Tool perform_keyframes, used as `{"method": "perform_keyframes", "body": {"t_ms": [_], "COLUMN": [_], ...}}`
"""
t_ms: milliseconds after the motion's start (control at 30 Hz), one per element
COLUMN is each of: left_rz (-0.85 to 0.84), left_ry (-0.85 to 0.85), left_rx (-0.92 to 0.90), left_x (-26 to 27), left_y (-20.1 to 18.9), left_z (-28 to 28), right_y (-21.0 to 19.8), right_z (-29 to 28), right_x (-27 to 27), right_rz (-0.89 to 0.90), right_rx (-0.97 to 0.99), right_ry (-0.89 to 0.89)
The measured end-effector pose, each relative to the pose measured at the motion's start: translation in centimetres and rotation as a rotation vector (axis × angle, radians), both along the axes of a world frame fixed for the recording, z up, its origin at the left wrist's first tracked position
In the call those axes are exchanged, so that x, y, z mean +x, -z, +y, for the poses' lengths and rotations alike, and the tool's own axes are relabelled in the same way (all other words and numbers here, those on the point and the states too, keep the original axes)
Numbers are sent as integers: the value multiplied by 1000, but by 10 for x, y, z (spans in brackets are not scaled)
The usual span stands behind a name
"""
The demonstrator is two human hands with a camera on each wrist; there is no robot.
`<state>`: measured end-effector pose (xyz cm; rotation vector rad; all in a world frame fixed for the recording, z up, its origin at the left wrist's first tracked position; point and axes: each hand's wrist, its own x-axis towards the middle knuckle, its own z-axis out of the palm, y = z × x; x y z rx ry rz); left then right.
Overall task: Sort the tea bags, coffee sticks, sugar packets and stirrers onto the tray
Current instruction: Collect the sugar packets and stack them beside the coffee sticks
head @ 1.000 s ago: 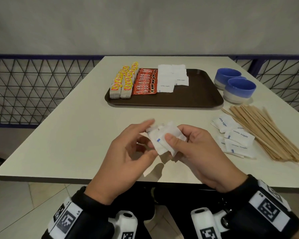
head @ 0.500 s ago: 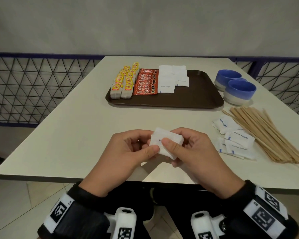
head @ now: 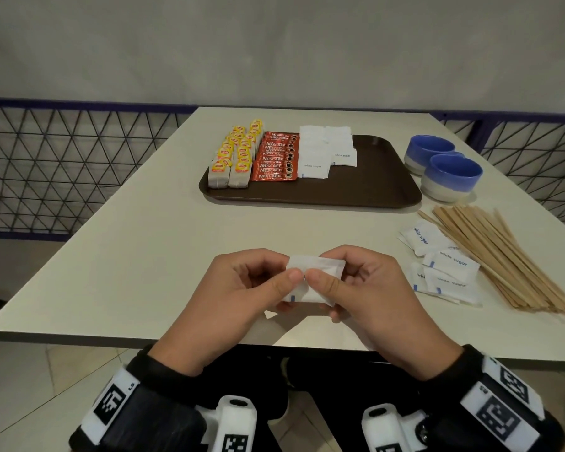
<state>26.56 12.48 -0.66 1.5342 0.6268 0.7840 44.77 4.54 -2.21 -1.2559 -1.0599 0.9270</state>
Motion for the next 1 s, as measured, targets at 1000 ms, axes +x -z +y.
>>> {"method": "perform_keyframes", "body": {"t_ms": [1000], "left_rz": [-25], "left_ry": [-115], "left_rx": [6], "left_x": [1], "left_y": [-4], "left_z": [-2], "right_y": [-105], "right_z": [41], "right_x": [79], "right_rz": [-920], "right_rx": [-309], "right_ry": [-273]}}
